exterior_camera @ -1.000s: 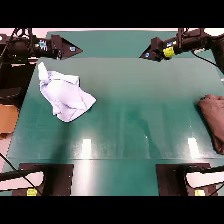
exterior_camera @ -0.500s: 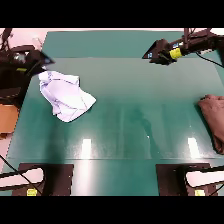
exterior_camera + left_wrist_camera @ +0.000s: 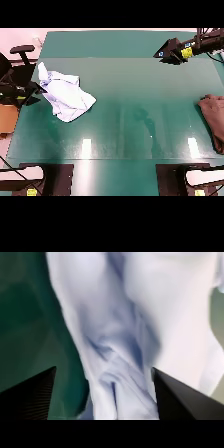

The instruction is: Fold the shirts.

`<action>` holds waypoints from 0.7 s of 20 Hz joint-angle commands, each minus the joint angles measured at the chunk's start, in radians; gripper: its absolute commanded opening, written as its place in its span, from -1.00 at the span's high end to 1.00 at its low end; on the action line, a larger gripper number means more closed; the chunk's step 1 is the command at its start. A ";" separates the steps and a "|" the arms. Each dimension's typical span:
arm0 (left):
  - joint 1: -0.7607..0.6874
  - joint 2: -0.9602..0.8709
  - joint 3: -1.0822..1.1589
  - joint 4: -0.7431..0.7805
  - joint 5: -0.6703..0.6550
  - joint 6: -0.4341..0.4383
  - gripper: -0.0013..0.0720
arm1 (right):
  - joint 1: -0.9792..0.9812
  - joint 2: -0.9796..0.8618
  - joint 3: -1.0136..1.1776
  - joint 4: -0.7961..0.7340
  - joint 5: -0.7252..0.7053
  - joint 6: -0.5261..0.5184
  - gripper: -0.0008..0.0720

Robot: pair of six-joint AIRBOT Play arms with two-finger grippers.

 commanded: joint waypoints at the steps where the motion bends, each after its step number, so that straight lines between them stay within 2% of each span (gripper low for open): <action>1: 0.006 -0.085 -0.023 -0.045 0.062 0.013 -0.91 | 0.025 0.000 0.001 -0.001 -0.003 -0.006 -0.62; 5: 0.002 -0.145 -0.023 -0.190 0.108 0.065 -0.90 | 0.053 0.000 0.001 -0.002 -0.020 -0.013 -0.62; 6: -0.008 -0.151 -0.023 -0.196 0.128 0.068 -0.43 | 0.053 -0.001 0.001 -0.002 -0.023 -0.013 -0.62; 8: -0.035 -0.152 -0.023 -0.214 0.164 0.130 0.60 | 0.063 0.000 0.001 -0.002 -0.027 -0.013 -0.62; 9: -0.048 -0.151 -0.023 -0.247 0.170 0.174 0.91 | 0.063 0.000 0.001 -0.002 -0.028 -0.013 -0.62; 12: -0.083 -0.150 -0.006 -0.407 0.128 0.254 0.91 | 0.062 0.000 0.001 -0.002 -0.038 -0.013 -0.61; 14: -0.119 -0.150 0.060 -0.433 0.035 0.294 0.91 | 0.061 -0.001 0.001 -0.002 -0.051 -0.022 -0.61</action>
